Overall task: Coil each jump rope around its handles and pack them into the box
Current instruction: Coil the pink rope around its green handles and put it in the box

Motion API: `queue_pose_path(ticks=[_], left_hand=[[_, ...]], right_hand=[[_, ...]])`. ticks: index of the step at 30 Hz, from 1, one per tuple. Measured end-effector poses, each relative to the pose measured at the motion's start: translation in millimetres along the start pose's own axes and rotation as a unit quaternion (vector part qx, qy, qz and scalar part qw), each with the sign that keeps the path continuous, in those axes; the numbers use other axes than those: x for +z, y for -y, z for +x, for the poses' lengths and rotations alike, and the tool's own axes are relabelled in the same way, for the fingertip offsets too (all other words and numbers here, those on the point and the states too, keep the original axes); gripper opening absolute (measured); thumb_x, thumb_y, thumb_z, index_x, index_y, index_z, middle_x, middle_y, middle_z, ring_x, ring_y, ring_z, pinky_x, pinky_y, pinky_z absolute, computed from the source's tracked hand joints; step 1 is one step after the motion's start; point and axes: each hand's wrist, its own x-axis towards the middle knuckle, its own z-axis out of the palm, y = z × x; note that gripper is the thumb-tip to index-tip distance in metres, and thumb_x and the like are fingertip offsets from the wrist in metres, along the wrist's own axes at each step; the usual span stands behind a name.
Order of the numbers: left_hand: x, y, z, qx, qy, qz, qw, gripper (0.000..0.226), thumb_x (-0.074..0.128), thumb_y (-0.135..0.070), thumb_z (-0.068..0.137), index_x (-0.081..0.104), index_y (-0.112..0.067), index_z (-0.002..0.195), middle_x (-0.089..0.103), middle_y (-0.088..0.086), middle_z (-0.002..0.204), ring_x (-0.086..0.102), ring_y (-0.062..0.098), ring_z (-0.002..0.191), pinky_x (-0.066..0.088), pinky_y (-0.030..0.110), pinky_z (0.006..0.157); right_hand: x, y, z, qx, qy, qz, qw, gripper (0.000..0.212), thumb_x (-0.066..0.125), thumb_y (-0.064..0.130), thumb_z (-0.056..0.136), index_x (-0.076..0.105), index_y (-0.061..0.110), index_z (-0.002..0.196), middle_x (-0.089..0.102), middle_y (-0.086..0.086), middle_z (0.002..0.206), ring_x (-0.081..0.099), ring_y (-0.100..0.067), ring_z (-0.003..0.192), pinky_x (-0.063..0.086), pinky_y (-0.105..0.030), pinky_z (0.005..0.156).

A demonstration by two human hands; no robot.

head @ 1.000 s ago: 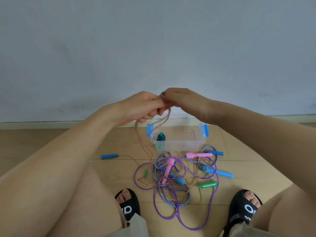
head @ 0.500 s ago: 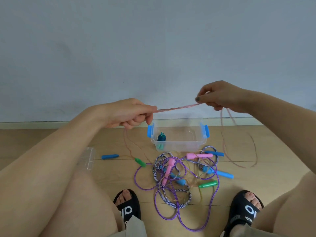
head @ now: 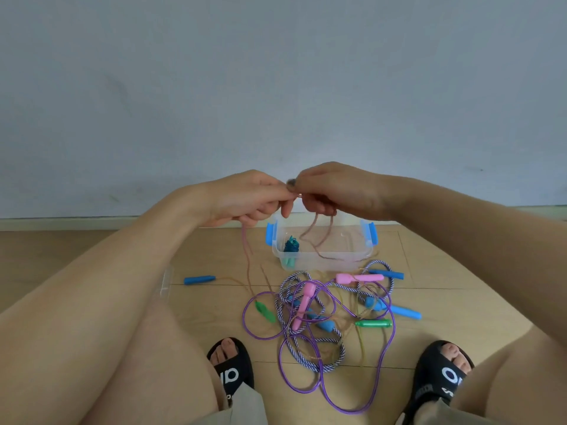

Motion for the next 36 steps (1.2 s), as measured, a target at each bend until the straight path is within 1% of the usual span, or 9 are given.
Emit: queue_pose_path(ticks=[10,14,18,24,27,29,31,33,36], left_hand=[[-19.6,20.4,-9.4,-0.053,0.006,0.051,0.997,0.033,0.052,-0.033,0.100,0.057,-0.008,0.079,0.021,-0.004,0.053,0.018,0.014,0.048,0.024,0.027,0.048],[-15.5,17.4,-8.8,-0.050,0.014,0.042,0.998,0.034,0.051,-0.034,0.100,0.058,-0.009,0.077,0.022,-0.004,0.054,0.017,0.012,0.046,0.015,0.024,0.043],[-2.9,5.9,-3.3,-0.028,0.029,0.018,0.999,0.036,0.048,-0.033,0.102,0.056,-0.009,0.076,0.025,-0.002,0.056,0.017,0.012,0.046,0.013,0.025,0.043],[0.1,0.4,0.5,-0.025,0.012,-0.023,0.999,0.042,0.046,-0.037,0.102,0.053,-0.009,0.072,0.021,-0.002,0.056,0.017,0.011,0.045,0.012,0.026,0.042],[3.4,-0.1,1.0,-0.027,0.015,-0.047,0.998,0.044,0.042,-0.038,0.103,0.053,-0.010,0.071,0.017,0.000,0.059,0.018,0.013,0.046,0.020,0.026,0.045],[5.0,-0.5,1.8,-0.027,0.012,-0.068,0.997,0.044,0.042,-0.039,0.103,0.054,-0.010,0.072,0.014,0.001,0.058,0.021,0.015,0.048,0.037,0.027,0.051],[3.1,0.6,1.8,-0.021,0.006,-0.081,0.996,0.043,0.042,-0.038,0.103,0.054,-0.009,0.074,0.015,0.000,0.057,0.025,0.016,0.050,0.045,0.030,0.059],[-1.0,3.3,0.6,-0.021,-0.003,-0.072,0.997,0.043,0.041,-0.038,0.103,0.052,-0.009,0.074,0.016,0.000,0.057,0.026,0.016,0.052,0.044,0.031,0.062],[-6.9,10.1,-2.5,-0.024,-0.012,-0.046,0.999,0.041,0.042,-0.037,0.103,0.048,-0.012,0.071,0.016,-0.001,0.057,0.021,0.019,0.055,0.038,0.031,0.062]], right_hand=[[-75.7,-43.5,-23.8,0.085,-0.180,-0.183,0.963,0.028,0.063,0.035,0.092,0.074,0.015,0.077,0.049,0.000,0.060,0.045,-0.018,0.067,0.034,-0.033,0.068],[-75.9,-60.1,-27.2,0.165,-0.121,-0.196,0.959,0.036,0.053,0.036,0.099,0.071,0.007,0.091,0.063,-0.006,0.065,0.059,-0.022,0.065,0.047,-0.032,0.071],[-38.8,-32.4,-8.6,0.130,-0.058,-0.102,0.985,0.045,0.039,0.053,0.100,0.063,0.017,0.115,0.069,-0.007,0.106,0.052,-0.020,0.057,0.047,-0.029,0.052],[-9.4,-18.3,-4.7,0.080,-0.003,-0.220,0.972,0.040,0.035,0.061,0.097,0.063,0.034,0.109,0.061,0.011,0.120,0.054,-0.013,0.114,0.039,-0.031,0.100],[1.7,-14.8,-5.3,0.024,-0.013,-0.081,0.996,0.031,0.047,0.034,0.098,0.069,0.016,0.110,0.069,0.003,0.115,0.059,-0.012,0.115,0.039,-0.032,0.107],[7.3,-9.7,-5.5,-0.007,-0.010,0.042,0.999,0.026,0.046,0.015,0.095,0.064,-0.002,0.094,0.071,-0.014,0.090,0.069,-0.023,0.089,0.050,-0.038,0.100],[8.5,-4.2,-7.2,-0.006,-0.025,0.102,0.994,0.022,0.048,0.013,0.095,0.056,0.003,0.077,0.057,-0.012,0.066,0.059,-0.025,0.062,0.058,-0.043,0.082],[3.0,-3.5,-9.2,0.007,-0.040,0.111,0.993,0.026,0.051,0.015,0.095,0.050,0.010,0.069,0.043,-0.006,0.062,0.041,-0.019,0.052,0.050,-0.034,0.058],[-12.6,-10.8,-12.1,0.030,-0.051,0.108,0.992,0.031,0.052,0.015,0.095,0.042,0.015,0.065,0.036,-0.003,0.063,0.028,-0.018,0.054,0.032,-0.030,0.052]])
